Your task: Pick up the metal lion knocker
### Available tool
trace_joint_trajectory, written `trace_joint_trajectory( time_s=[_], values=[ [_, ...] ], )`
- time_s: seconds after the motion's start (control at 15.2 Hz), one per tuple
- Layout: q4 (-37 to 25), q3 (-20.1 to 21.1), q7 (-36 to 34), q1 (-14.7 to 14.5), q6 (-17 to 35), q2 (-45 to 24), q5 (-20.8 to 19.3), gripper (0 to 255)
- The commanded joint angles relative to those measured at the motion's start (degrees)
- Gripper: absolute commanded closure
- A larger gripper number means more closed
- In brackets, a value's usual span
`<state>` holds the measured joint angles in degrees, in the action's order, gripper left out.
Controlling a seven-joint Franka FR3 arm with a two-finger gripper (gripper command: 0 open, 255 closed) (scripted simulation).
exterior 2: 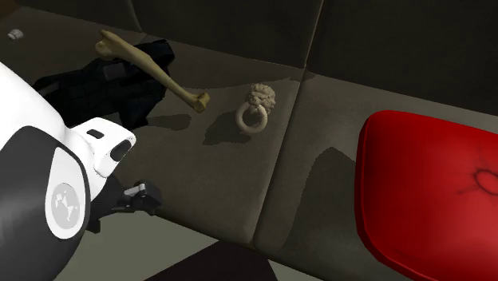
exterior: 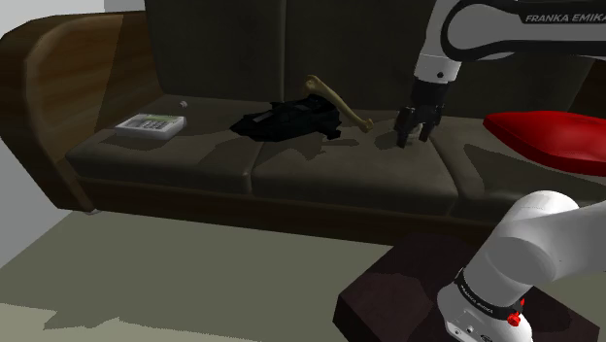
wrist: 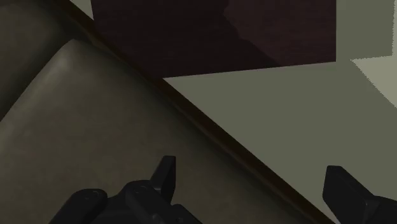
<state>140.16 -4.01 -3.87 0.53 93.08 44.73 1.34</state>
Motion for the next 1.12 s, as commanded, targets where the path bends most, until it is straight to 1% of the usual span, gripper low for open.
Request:
trace_joint_trajectory(
  time_s=[0.0,0.53,0.79,1.06],
  values=[
    [0.0,0.0,0.0,0.0,0.0,0.0,0.0,0],
    [-11.2,-6.5,0.2,3.7,4.0,-16.3,-0.2,0],
    [-17.8,-9.8,0.7,5.2,4.7,-24.4,0.9,0],
    [-25.0,-13.1,1.4,6.7,4.6,-32.4,2.9,0]
  ],
)
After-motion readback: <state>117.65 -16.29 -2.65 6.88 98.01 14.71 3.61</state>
